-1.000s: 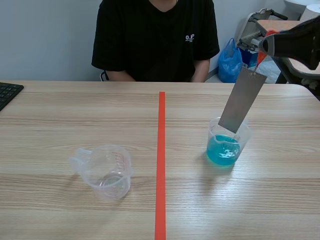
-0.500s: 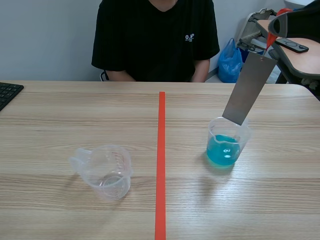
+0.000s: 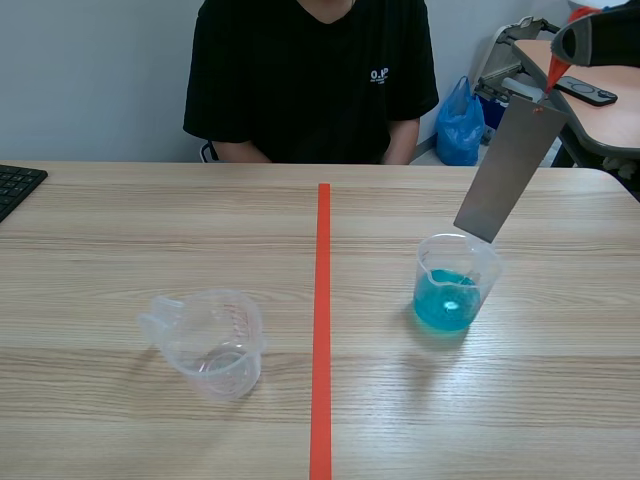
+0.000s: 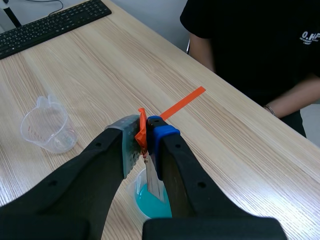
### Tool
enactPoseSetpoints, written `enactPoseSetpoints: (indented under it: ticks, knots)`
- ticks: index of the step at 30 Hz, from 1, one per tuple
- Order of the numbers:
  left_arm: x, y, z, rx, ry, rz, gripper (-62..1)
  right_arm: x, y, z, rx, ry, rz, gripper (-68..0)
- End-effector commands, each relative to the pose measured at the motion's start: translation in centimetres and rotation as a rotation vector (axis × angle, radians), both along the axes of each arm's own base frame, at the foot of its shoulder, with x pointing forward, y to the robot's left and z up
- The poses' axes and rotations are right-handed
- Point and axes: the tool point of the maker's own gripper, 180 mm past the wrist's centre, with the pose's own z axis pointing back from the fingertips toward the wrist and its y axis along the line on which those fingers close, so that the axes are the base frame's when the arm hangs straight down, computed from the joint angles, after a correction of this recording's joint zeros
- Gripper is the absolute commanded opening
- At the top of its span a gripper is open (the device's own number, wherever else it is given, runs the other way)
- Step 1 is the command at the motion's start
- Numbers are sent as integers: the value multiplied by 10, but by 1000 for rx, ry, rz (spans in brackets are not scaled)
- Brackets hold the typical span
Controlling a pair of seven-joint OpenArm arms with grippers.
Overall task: Do the redox reaction experiment.
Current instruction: 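Raise the plate and point at it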
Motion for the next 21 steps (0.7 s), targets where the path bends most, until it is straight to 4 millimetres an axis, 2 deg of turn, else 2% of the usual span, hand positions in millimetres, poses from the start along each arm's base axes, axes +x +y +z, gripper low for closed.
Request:
enactPoseSetpoints:
  ticks: [1, 7, 21]
  knots:
    - [4, 0, 5, -16, -24, 5, -573, 0, 0, 19, 12, -48, 13, -660]
    - [14, -3, 9, -46, -36, -10, -573, -1, 0, 20, 19, -40, 17, -660]
    - [94, 3, 32, -66, -117, -44, -573, -2, 0, 23, 32, -39, 21, -660]
